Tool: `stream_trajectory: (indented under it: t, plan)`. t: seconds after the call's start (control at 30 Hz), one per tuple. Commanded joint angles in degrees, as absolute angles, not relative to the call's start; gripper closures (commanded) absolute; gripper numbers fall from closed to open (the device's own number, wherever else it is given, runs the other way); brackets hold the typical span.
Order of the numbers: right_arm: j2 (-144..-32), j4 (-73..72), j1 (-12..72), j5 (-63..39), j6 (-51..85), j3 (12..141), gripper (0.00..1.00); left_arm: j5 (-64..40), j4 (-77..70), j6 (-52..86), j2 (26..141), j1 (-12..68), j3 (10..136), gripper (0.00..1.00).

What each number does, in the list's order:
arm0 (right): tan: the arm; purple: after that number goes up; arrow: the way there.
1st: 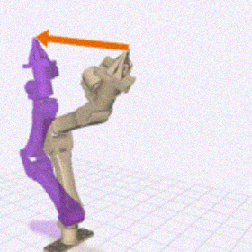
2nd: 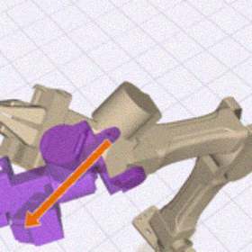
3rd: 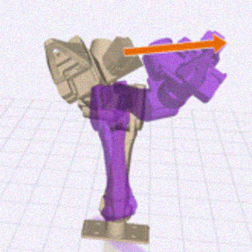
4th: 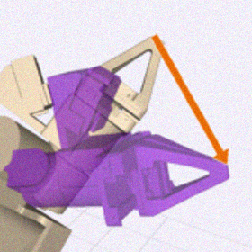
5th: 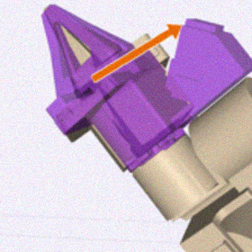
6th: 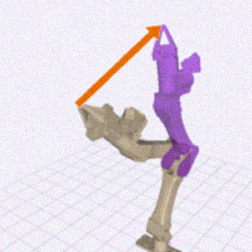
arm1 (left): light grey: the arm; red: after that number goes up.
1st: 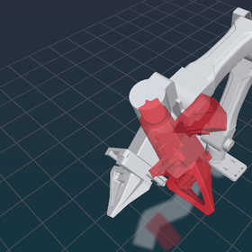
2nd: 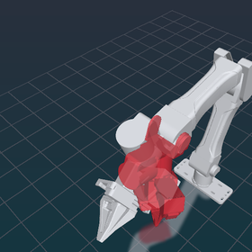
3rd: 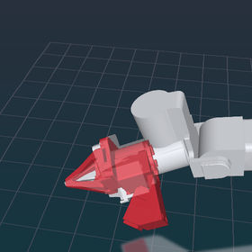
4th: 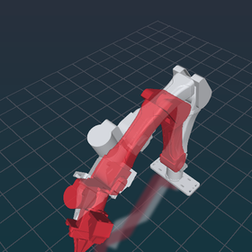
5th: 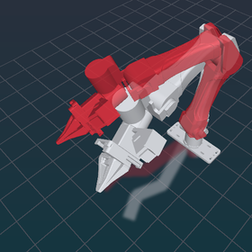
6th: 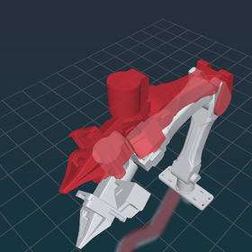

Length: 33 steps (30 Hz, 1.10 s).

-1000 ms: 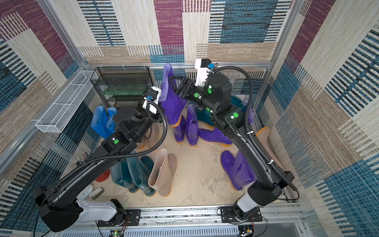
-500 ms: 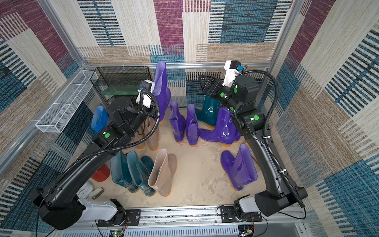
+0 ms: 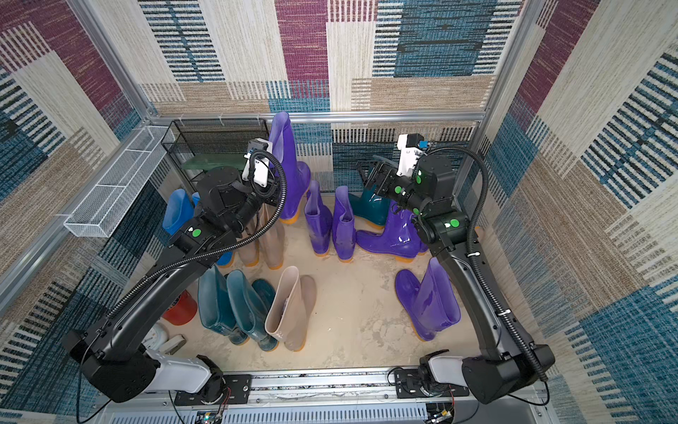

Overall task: Match and arrange rain boots in pairs
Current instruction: Place the rain boot at the center of the board.

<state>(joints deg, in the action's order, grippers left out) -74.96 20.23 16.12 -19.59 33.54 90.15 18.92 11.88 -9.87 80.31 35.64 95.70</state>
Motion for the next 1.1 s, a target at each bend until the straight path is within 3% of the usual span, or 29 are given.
stream_trajectory:
  t: [0.0, 0.4, 1.07]
  plan:
    - [-74.4, 17.8, 15.5, -20.9, 32.5, 88.5, 0.21, 15.1, 7.5, -7.0, 79.8, 35.5, 99.6, 1.0]
    - [-74.5, 16.4, 15.3, -23.3, 33.6, 84.7, 0.21, 19.9, 9.4, -8.4, 87.9, 31.2, 103.7, 1.0]
    - [-74.6, 15.5, 15.1, -25.2, 33.7, 78.6, 0.22, 14.8, 9.7, -5.4, 91.9, 27.6, 108.7, 1.0]
